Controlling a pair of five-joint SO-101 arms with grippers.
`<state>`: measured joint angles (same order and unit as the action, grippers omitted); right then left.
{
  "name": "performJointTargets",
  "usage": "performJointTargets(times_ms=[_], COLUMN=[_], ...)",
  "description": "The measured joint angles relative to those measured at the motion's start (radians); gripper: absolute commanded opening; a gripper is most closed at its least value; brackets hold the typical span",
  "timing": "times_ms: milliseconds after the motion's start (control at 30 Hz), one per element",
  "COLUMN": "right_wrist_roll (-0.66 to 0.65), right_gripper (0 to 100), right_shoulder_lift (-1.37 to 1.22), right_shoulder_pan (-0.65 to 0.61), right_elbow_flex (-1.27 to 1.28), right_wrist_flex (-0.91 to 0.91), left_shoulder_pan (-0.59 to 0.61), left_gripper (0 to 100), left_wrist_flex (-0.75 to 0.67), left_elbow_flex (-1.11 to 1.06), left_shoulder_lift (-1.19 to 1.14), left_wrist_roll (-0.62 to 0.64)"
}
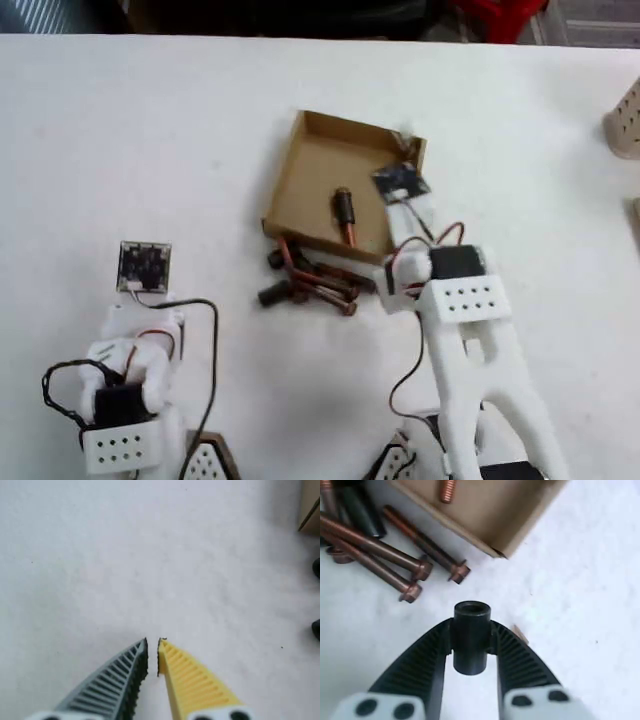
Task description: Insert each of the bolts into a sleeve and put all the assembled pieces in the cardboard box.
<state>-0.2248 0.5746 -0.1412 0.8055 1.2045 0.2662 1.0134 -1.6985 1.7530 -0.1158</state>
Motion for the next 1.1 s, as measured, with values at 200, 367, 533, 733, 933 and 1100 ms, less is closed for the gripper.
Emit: performJointTargets(times_ms=[200, 367, 533, 733, 933, 1100], right_wrist_roll=[0.002, 0.002, 0.002, 0.002, 0.002, 0.002], right_gripper=[1.7, 1.7, 1.7, 1.7, 1.7, 1.7], right_shoulder_lift=[0.0, 0.0, 0.0, 0.0, 0.0, 0.0], right_shoulder_pan=[0.199, 0.394, 0.523, 0.594, 0.657, 0.663], right_elbow_flex=[0.121, 0.147, 0.199, 0.275, 0.287, 0.325], right_wrist_flex=[-0.114, -0.15, -0.209, -0.293, -0.324, -0.365], left_shoulder_pan=[0.0, 0.0, -0.066, -0.161, -0.245, -0.428], left_gripper=[7, 7, 7, 7, 7, 7], left_wrist_flex=[-0.028, -0.103, -0.064, -0.018, -0.017, -0.017], left_elbow_flex=[0.0, 0.002, 0.064, 0.256, 0.532, 0.649], left_shoulder_lift=[0.0, 0.0, -0.002, -0.129, -0.549, -0.829], left_wrist_roll=[-0.029, -0.173, -0.195, -0.196, -0.196, -0.249])
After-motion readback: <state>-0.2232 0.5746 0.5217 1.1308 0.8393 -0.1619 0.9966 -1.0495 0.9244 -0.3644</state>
